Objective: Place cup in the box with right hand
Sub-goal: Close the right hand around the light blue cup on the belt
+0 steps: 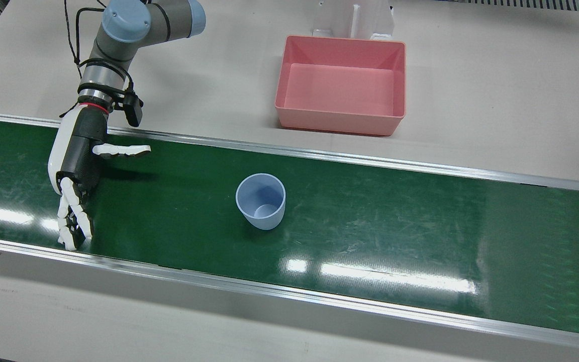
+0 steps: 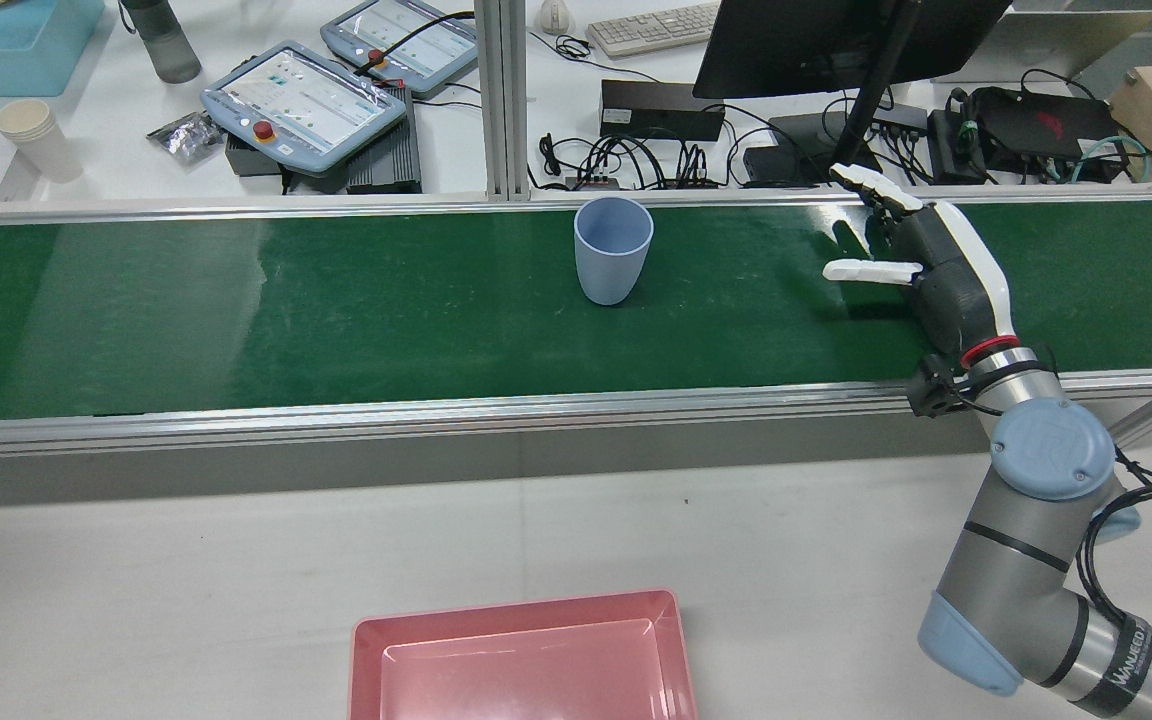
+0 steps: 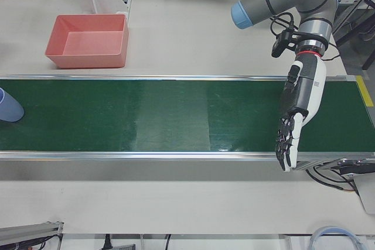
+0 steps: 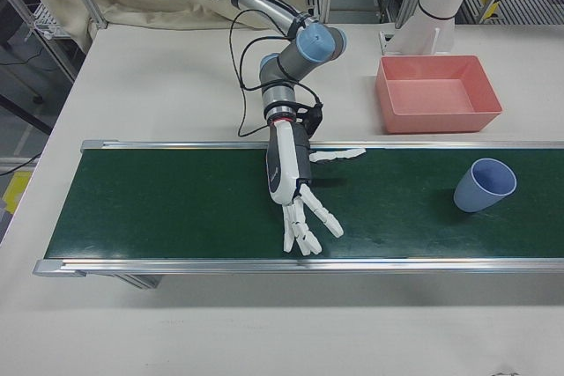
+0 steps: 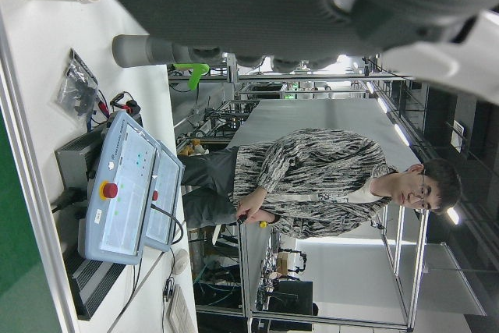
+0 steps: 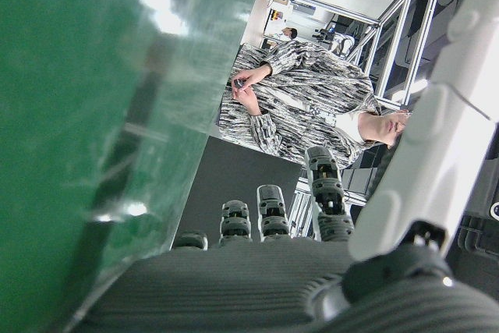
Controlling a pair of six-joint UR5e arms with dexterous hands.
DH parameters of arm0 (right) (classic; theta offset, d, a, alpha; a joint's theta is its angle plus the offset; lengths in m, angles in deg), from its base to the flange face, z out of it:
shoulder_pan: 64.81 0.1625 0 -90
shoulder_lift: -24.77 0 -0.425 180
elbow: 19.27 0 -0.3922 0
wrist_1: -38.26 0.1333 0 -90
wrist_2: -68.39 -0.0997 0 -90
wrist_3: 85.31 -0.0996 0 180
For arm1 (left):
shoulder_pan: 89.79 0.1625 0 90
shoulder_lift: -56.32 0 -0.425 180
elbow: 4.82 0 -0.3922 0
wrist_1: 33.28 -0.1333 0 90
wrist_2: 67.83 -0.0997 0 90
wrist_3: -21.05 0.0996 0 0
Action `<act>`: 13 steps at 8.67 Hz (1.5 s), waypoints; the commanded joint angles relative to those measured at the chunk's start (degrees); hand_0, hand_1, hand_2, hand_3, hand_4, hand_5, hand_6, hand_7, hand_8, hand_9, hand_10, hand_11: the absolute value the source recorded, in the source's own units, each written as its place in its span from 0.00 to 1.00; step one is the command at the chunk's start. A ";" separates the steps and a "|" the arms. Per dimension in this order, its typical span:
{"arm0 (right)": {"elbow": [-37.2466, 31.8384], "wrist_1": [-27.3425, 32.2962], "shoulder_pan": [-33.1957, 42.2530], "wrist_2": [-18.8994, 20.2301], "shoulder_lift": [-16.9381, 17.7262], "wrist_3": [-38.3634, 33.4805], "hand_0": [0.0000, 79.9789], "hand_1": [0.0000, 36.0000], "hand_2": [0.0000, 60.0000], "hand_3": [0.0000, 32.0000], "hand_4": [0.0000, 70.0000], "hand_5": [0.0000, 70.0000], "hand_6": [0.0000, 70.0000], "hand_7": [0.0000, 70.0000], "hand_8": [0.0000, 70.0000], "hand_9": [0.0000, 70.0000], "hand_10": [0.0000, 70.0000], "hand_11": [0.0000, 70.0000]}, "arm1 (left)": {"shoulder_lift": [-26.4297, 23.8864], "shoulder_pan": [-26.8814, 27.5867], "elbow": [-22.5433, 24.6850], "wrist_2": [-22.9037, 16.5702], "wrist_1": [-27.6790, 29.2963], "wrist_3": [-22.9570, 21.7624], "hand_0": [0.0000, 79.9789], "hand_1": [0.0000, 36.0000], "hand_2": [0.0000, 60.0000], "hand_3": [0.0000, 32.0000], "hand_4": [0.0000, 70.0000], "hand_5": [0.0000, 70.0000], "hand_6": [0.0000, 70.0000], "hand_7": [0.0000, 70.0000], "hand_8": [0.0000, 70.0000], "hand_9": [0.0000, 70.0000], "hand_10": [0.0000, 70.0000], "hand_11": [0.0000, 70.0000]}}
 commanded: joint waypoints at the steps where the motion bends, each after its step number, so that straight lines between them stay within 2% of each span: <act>1: 0.32 0.00 -0.27 0.00 0.03 -0.06 0.60 0.33 0.00 0.18 0.05 0.06 0.06 0.29 0.07 0.13 0.00 0.00 | 0.00 0.00 -0.09 0.00 0.02 0.00 0.00 0.00 0.00 0.00 0.00 0.00 0.00 0.00 0.00 0.00 0.00 0.00; 7: 0.32 0.00 -0.27 0.00 0.21 0.03 0.60 0.31 0.00 0.11 0.11 0.05 0.06 0.31 0.08 0.14 0.00 0.00 | 0.00 0.00 -0.09 0.00 0.02 0.00 0.00 0.00 0.00 0.00 0.00 0.00 0.00 0.00 0.00 0.00 0.00 0.00; 10: -0.03 0.00 -0.19 0.09 0.03 0.29 0.60 0.31 0.00 0.04 0.15 0.05 0.07 0.33 0.08 0.15 0.00 0.01 | 0.00 0.00 -0.09 0.00 0.02 0.00 0.00 0.00 0.00 0.00 0.00 0.00 0.00 0.00 0.00 0.00 0.00 0.00; 13: 0.06 0.00 -0.19 0.09 0.03 0.29 0.60 0.31 0.00 0.05 0.14 0.05 0.07 0.32 0.08 0.15 0.00 0.01 | 0.00 0.00 -0.09 0.00 0.02 0.00 0.00 0.00 0.00 0.00 0.00 0.00 0.00 0.00 0.00 0.00 0.00 0.00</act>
